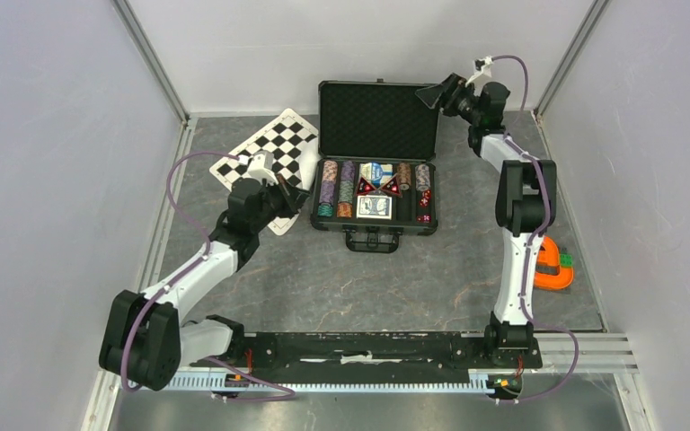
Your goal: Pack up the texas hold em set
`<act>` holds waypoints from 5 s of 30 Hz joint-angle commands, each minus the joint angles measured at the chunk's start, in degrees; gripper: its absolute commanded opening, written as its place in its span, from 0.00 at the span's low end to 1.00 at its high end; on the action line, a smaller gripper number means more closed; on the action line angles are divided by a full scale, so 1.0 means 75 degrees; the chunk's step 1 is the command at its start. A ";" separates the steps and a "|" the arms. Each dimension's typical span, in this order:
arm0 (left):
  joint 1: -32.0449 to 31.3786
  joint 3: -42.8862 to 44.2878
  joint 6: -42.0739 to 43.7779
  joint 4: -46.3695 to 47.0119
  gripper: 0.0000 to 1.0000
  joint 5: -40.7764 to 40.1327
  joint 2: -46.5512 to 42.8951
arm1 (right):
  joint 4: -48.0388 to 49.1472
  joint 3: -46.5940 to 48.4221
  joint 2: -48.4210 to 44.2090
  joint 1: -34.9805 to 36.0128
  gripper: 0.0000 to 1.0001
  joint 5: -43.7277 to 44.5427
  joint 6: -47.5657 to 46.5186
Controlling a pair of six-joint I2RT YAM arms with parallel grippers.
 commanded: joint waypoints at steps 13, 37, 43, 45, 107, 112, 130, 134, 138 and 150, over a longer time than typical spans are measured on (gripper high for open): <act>0.0035 0.0013 0.0183 0.0192 0.02 -0.0080 -0.1212 | 0.3703 -0.5066 -0.4351 0.0085 0.97 -0.2765 0.1906; 0.0035 0.0013 0.0183 0.0192 0.02 -0.0080 -0.1569 | -0.3672 -0.7570 -0.8223 0.2586 0.98 0.1777 -0.3689; 0.0035 0.0013 0.0183 0.0192 0.02 -0.0080 -0.1499 | -0.4086 -0.7659 -0.7668 0.3314 0.60 0.2481 -0.4196; 0.0035 0.0013 0.0183 0.0192 0.02 -0.0080 -0.1428 | -0.4089 -0.7428 -0.7263 0.3561 0.36 0.2468 -0.4206; 0.0035 0.0013 0.0183 0.0192 0.02 -0.0080 -0.1118 | -0.2599 -0.9304 -0.6969 0.4166 0.00 0.2797 -0.3730; 0.0035 0.0013 0.0183 0.0192 0.02 -0.0080 -0.1053 | -0.2523 -0.9308 -0.6926 0.4165 0.00 0.2641 -0.3704; 0.0035 0.0013 0.0183 0.0192 0.02 -0.0080 -0.3577 | -0.2458 -0.9366 -0.7060 0.4165 0.00 0.2594 -0.3627; 0.0035 0.0013 0.0183 0.0192 0.02 -0.0080 -0.3760 | -0.2443 -0.9384 -0.7093 0.4165 0.00 0.2608 -0.3632; 0.0035 0.0013 0.0183 0.0192 0.02 -0.0080 -0.3604 | -0.2397 -0.9401 -0.7043 0.4171 0.00 0.2557 -0.3612; 0.0035 0.0013 0.0183 0.0192 0.02 -0.0080 -0.2638 | -0.2487 -0.9383 -0.7312 0.4165 0.00 0.2573 -0.3595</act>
